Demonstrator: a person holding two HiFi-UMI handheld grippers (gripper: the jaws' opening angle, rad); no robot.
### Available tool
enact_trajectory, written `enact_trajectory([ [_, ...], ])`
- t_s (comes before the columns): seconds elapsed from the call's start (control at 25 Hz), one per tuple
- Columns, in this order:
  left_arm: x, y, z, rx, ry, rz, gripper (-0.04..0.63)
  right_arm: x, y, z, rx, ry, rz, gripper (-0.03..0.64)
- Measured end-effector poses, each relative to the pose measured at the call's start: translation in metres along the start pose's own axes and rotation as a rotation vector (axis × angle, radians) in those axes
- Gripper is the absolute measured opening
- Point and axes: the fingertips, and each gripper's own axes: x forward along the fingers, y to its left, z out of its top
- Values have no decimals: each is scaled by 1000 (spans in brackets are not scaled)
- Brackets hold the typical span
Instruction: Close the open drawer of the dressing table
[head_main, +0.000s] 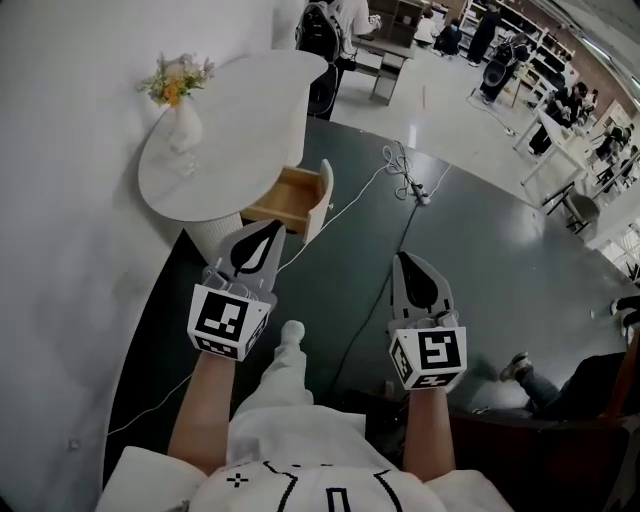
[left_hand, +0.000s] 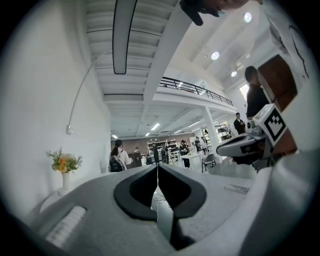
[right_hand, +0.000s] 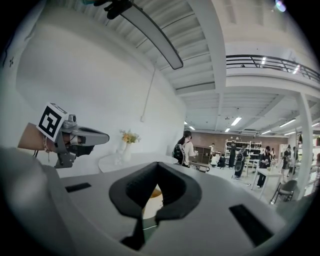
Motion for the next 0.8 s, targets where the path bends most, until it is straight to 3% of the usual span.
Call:
enact_trajectory([
  [0.28, 70, 28, -23, -15, 22, -25, 17, 58, -32, -23, 11, 50, 3, -2],
  [0.56, 150, 78, -61, -65, 65, -40, 17, 150, -52, -56, 92, 158, 66, -2],
  [0.64, 171, 93, -70, -75, 76, -43, 17, 179, -56, -61, 112, 177, 87, 110],
  [0.72, 191, 110, -77, -81, 84, -45, 17, 208, -61, -63, 133, 176, 99, 172],
  [0.8, 210, 128, -84, -92, 91, -44, 17, 237, -66, -65, 153, 176, 97, 320],
])
